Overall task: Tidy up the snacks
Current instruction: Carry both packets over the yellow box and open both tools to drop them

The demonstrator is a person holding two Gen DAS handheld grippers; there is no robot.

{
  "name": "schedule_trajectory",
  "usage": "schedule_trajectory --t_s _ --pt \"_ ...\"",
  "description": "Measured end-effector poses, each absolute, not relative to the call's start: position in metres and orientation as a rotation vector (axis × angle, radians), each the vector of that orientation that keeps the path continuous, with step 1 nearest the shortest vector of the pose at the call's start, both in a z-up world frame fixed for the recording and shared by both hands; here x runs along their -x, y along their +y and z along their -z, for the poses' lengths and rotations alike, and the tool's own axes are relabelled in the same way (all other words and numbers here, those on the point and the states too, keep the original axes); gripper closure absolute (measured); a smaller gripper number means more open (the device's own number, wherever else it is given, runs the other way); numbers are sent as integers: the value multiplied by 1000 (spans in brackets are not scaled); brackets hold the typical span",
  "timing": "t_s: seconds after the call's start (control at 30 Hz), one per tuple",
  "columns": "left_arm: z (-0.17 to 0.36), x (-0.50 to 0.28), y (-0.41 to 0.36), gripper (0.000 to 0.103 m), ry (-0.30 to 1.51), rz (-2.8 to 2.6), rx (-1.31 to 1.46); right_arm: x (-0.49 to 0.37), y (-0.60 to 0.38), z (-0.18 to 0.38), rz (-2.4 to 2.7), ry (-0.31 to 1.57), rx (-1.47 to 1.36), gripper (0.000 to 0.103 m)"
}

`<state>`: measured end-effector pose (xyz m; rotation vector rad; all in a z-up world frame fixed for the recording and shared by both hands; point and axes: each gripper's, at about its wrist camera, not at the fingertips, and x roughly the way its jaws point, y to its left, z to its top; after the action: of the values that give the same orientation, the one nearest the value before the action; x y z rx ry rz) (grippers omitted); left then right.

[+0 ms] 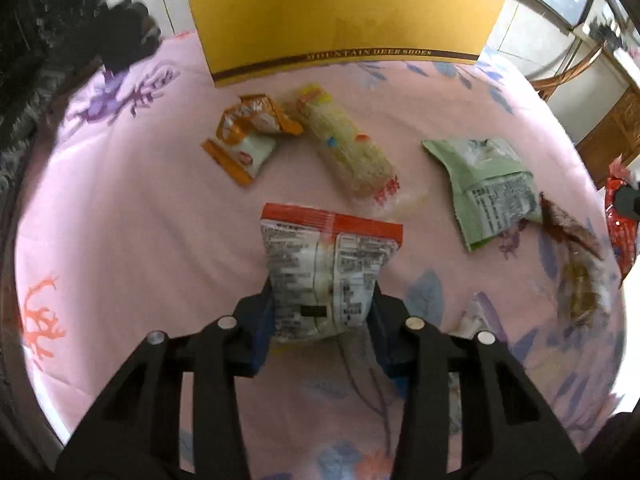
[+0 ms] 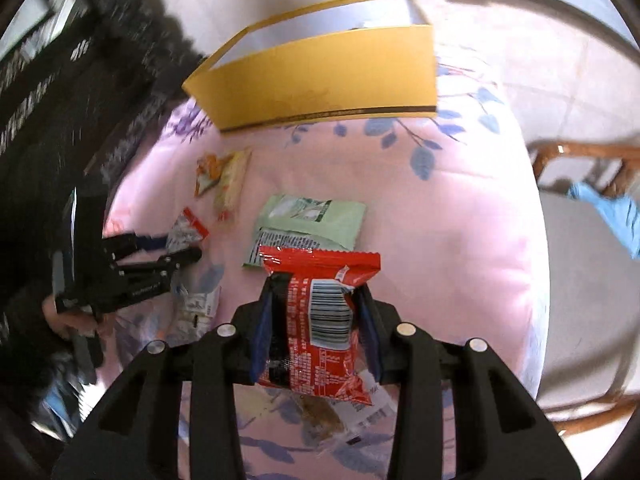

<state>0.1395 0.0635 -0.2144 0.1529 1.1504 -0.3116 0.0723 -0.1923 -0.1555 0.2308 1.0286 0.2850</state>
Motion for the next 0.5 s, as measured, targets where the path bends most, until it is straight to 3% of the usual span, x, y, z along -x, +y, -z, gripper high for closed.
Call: schedule_trajectory --t_s 0.23,0.5 --pt "183 -128 59 63 1064 282 -152 -75 -199 143 -289 994 -288 64" --pt "104 -139 35 62 864 134 -192 -85 -198 92 -330 838 -274 64"
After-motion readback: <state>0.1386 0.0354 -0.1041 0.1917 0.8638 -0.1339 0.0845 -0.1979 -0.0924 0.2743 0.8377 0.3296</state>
